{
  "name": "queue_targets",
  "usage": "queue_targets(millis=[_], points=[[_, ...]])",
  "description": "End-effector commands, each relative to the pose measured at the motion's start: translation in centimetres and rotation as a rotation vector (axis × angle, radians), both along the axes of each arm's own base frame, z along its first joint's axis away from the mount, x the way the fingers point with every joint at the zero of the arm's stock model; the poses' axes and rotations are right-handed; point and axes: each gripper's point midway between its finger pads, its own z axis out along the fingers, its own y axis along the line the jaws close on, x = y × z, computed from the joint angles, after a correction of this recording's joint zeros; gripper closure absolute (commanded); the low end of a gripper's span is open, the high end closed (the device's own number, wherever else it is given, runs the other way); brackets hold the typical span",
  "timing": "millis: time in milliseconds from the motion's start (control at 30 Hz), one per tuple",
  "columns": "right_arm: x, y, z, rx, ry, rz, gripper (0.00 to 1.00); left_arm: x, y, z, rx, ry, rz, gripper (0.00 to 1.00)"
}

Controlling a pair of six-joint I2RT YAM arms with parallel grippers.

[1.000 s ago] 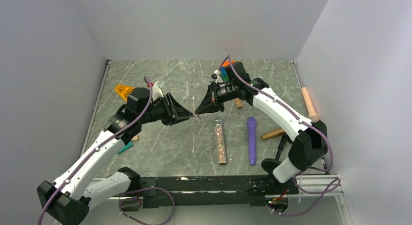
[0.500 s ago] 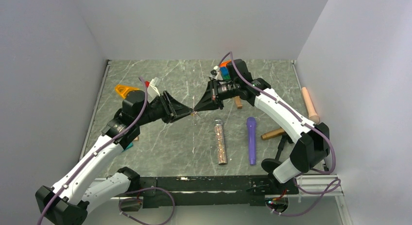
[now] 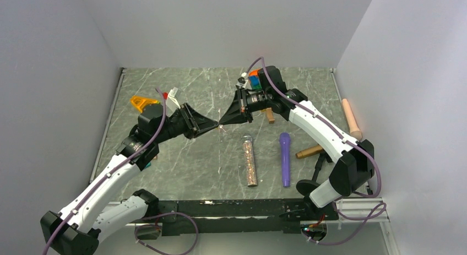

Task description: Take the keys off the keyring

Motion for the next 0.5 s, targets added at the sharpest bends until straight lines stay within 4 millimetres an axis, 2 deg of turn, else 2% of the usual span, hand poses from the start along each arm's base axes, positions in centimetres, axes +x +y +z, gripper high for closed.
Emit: queue_targets(millis=[0,200,333,400,467], points=[[-0.9,-0.2,2.7,0.071,-0.059,0.019,1.0,0.2,0.1,2.3,-0.056,-0.061,0.017,0.72],[-1.0,-0.2,2.8,0.081,-0.063,0.02,1.0,0.3,0.0,3.1,-0.074,-0.087,0.016,0.78],[-0.9,-0.2,2.9,0.086,-0.066,0.019,1.0,0.2,0.0,3.7,-0.087,-0.11,0.014,0.88],[-0.9,-0.2,3.0,0.089,-0.068,0.019,1.0,0.2,0.1,3.9,-0.084,-0.116,0.016,0.98],[-1.0,-0.2,3.0,0.093,-0.071,0.019,1.0,0.1,0.2,4.0,-0.08,-0.12,0.018,1.0]])
